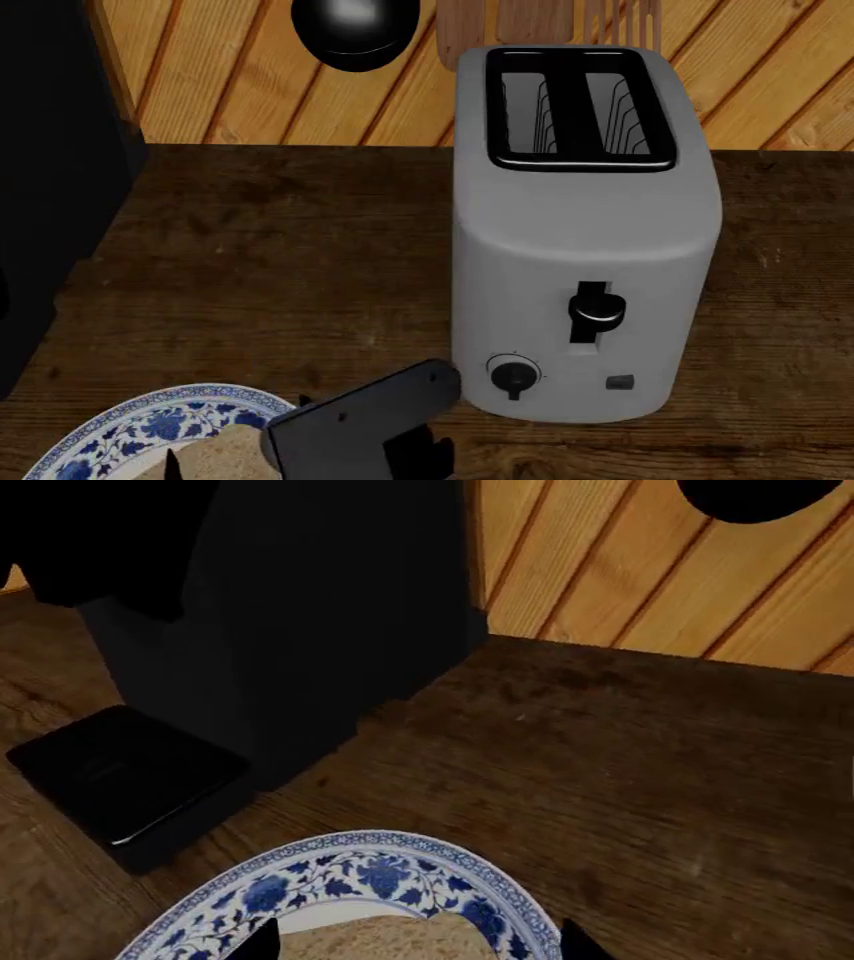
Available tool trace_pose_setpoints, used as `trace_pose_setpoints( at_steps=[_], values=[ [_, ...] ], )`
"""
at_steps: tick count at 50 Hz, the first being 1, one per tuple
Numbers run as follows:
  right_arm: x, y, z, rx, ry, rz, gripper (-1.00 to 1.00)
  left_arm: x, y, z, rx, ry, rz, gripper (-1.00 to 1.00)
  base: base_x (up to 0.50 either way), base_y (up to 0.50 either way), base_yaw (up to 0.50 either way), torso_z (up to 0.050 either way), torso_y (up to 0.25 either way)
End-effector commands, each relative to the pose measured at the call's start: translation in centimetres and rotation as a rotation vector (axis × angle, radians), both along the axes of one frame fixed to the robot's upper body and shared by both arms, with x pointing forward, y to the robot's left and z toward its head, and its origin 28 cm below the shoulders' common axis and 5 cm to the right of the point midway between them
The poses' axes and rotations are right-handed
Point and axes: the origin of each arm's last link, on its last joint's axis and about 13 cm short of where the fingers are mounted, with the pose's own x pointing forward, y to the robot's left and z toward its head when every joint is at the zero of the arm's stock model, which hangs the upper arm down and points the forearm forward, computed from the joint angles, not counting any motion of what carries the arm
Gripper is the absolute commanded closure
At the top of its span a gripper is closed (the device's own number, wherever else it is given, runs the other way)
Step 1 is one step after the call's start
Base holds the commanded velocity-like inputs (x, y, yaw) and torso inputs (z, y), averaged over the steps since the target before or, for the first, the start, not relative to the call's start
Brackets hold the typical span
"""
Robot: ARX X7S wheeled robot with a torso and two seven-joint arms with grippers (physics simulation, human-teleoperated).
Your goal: Place the toasted item on a plate.
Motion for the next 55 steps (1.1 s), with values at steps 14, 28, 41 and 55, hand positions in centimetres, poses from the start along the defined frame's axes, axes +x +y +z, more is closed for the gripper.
trace_pose_setpoints(
  at_steps=[14,28,41,55],
  values=[
    [1.2,-2.4,6.1,-0.026,-0.242,-0.122,-1.00,0.0,0.0,0.3,0.006,-0.003,-0.002,-1.00,0.00,0.00,0.00,0.000,0.001],
    [3.4,-6.4,10.9,-0.074,-0.407,-0.335,-1.00,-0.1,0.1,0.7,0.009,-0.011,-0.001,-1.00,0.00,0.00,0.00,0.000,0.000],
    [1.0,-9.6,14.2,-0.076,-0.504,-0.486,-1.00,-1.1,0.4,2.5,0.032,-0.039,0.006,-1.00,0.00,0.00,0.00,0.000,0.000],
    [-0.6,-11.4,15.0,-0.076,-0.548,-0.575,-1.00,-3.0,0.0,5.2,0.088,-0.084,0.006,-1.00,0.00,0.00,0.00,0.000,0.000]
  ],
)
